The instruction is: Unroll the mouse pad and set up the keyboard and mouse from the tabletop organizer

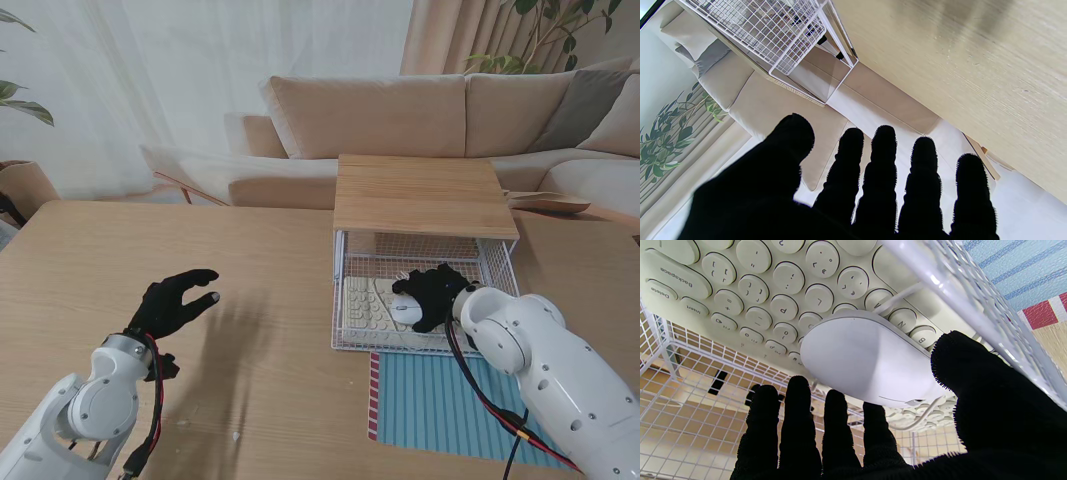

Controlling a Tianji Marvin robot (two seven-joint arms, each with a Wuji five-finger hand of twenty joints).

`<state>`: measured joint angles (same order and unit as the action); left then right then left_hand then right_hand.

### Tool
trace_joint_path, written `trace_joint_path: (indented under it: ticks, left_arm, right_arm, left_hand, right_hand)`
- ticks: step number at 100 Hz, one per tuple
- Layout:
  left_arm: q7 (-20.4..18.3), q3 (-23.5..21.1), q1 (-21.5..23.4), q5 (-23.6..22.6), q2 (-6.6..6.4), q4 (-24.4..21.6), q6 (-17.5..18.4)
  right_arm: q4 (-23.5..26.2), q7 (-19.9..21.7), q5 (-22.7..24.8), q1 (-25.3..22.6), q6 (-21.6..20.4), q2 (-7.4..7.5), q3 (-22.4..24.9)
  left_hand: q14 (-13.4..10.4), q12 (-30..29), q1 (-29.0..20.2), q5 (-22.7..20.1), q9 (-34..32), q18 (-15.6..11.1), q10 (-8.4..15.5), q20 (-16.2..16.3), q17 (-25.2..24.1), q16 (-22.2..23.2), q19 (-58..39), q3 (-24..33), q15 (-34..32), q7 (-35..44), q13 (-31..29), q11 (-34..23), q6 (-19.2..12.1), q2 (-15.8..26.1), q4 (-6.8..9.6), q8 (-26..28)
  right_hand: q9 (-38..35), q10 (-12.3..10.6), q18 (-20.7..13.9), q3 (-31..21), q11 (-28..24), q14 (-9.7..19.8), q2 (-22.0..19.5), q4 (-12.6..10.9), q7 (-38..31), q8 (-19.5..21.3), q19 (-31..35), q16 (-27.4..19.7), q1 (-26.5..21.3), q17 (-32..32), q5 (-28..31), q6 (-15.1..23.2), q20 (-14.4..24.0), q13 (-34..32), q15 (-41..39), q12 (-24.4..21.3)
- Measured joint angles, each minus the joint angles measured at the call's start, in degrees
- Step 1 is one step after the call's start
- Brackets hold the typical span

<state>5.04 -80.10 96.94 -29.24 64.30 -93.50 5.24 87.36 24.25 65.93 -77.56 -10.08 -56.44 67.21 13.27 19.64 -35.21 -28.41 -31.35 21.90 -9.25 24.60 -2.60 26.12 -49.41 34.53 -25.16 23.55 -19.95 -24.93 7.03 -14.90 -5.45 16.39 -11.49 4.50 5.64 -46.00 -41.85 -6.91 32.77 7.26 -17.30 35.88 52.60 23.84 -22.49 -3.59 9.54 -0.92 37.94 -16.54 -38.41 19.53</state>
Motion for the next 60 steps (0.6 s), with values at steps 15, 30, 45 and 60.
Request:
trace_joint_path:
  ticks: [15, 30, 45, 60]
  left_arm:
    - [0.0, 0.0, -0.1, 0.0, 0.01, 0.2, 0.0]
    - [0.1, 0.0, -0.2, 0.0, 0.02, 0.3, 0.0]
    - [0.1, 0.0, -0.2, 0.0, 0.03, 0.4, 0.0]
    - [0.1, 0.0, -0.3, 0.1, 0.04, 0.5, 0.0]
  right_arm:
    - [-0.9, 0.0, -0.1, 0.6, 0.5, 0.03, -0.8]
    - [-2.0, -0.9, 0.4, 1.2, 0.2, 0.05, -1.5]
    - [-2.6, -1.2, 0.9, 1.7, -0.6, 0.09, -1.7]
    - [-3.2, -1.5, 0.9, 2.3, -1.0, 0.21, -2.2]
  left_hand:
    - [0.0, 0.0, 0.0, 0.0, 0.0, 0.0, 0.0, 0.0, 0.0, 0.0, 0.0, 0.0, 0.0, 0.0, 0.0, 0.0, 0.0, 0.0, 0.00, 0.0]
    - [0.0, 0.0, 0.0, 0.0, 0.0, 0.0, 0.0, 0.0, 0.0, 0.0, 0.0, 0.0, 0.3, 0.0, 0.6, 0.0, 0.0, 0.0, 0.00, 0.0]
    - [0.0, 0.0, 0.0, 0.0, 0.0, 0.0, 0.0, 0.0, 0.0, 0.0, 0.0, 0.0, 0.3, 0.0, 0.6, 0.0, 0.0, 0.0, 0.00, 0.0]
    - [0.0, 0.0, 0.0, 0.0, 0.0, 0.0, 0.0, 0.0, -0.1, 0.0, 0.0, 0.0, 0.3, 0.0, 0.6, 0.0, 0.0, 0.0, 0.00, 0.0]
  right_hand:
    - [0.0, 0.0, 0.0, 0.0, 0.0, 0.0, 0.0, 0.0, 0.4, 0.0, 0.0, 0.0, 0.0, -0.6, -0.2, 0.0, 0.0, 0.0, 0.0, 0.0]
    - [0.0, 0.0, 0.0, 0.2, 0.0, 0.0, 0.0, 0.0, 0.6, 1.4, 0.0, 0.0, -0.1, -1.2, -1.2, 0.0, -0.5, -0.4, 0.0, 0.0]
    - [0.5, 0.0, 0.1, -0.5, -1.5, 0.0, 0.7, 0.0, 0.7, 1.4, 0.0, 0.0, -1.6, -2.0, -1.4, -0.5, -0.6, -1.4, -0.9, 0.6]
    - [0.6, 0.0, 0.1, -1.0, -4.5, 0.0, 1.4, 0.0, 0.7, 1.4, 0.8, 0.5, -3.0, -2.8, -1.4, -1.3, -0.6, -2.7, -2.0, 1.8]
